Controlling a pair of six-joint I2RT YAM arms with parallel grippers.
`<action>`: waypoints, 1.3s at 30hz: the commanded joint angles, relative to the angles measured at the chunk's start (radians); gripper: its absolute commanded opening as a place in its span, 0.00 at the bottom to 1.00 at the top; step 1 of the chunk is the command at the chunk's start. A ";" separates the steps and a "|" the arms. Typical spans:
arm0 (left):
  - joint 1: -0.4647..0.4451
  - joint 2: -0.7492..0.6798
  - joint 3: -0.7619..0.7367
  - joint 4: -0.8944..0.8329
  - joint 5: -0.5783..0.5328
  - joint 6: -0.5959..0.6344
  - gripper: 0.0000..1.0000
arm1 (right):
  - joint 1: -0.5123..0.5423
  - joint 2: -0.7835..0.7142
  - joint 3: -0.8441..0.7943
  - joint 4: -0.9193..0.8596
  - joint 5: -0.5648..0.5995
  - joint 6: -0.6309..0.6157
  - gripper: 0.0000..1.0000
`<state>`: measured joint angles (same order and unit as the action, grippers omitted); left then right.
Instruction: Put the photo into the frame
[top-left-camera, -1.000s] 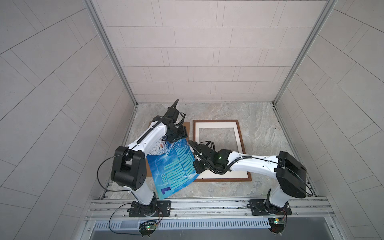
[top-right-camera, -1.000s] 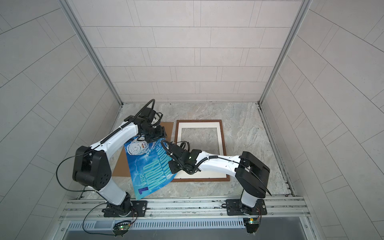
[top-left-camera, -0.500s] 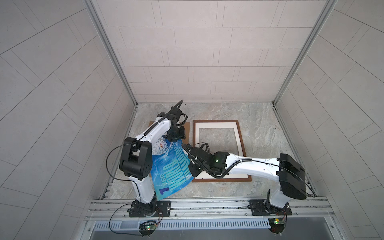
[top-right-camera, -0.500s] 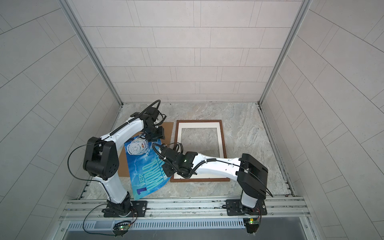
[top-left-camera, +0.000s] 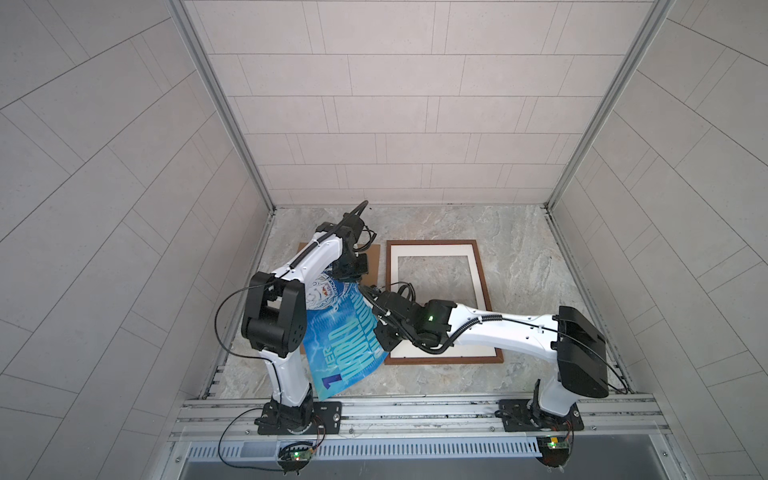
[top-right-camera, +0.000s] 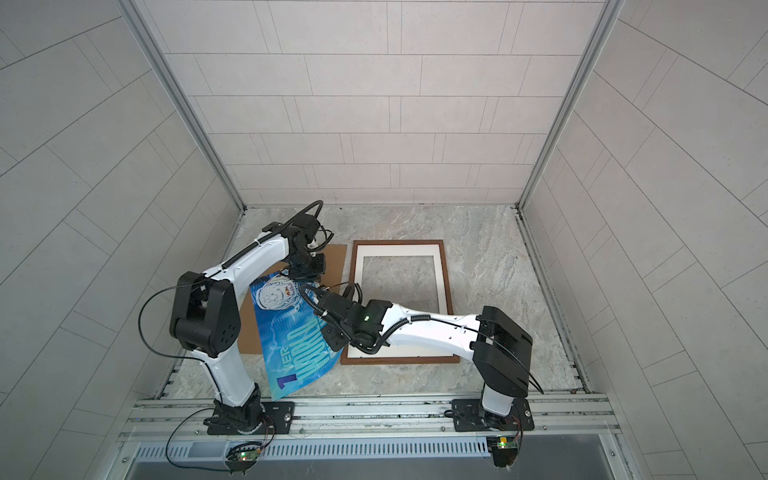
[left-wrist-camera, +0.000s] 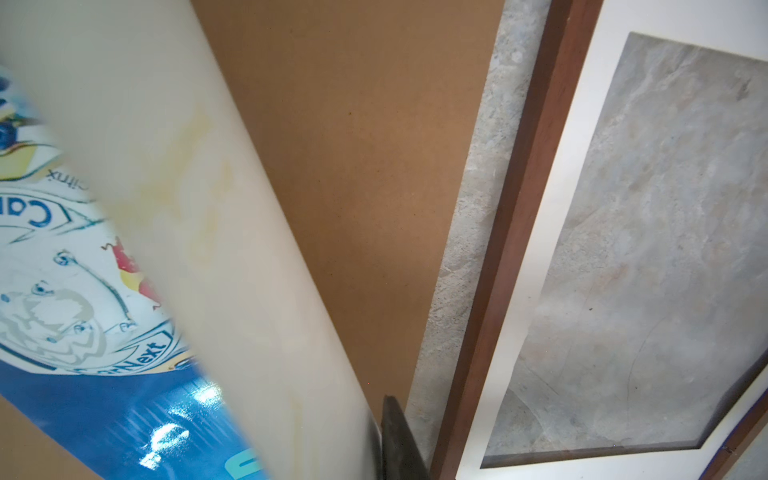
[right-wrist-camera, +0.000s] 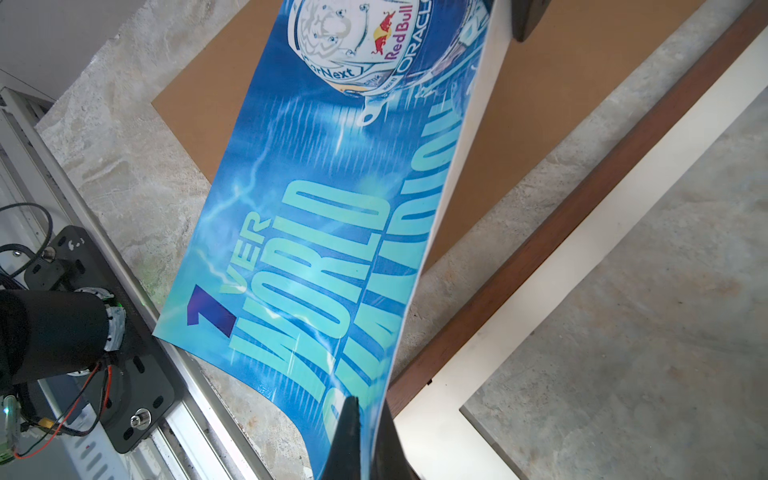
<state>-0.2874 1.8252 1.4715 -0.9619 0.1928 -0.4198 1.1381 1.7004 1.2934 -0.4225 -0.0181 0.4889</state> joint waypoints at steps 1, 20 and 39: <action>0.008 0.003 0.029 -0.047 -0.014 0.015 0.07 | 0.005 -0.024 0.025 -0.025 -0.006 -0.020 0.14; 0.082 -0.242 0.208 -0.188 0.291 -0.038 0.00 | -0.469 -0.479 -0.247 0.048 -0.317 0.103 0.59; -0.293 0.002 0.678 0.863 0.679 -0.976 0.00 | -1.383 -0.736 -0.655 0.091 -0.598 0.174 0.59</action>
<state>-0.5648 1.7786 2.1372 -0.4664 0.7815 -1.1175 -0.1680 1.0134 0.6563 -0.3492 -0.5858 0.6380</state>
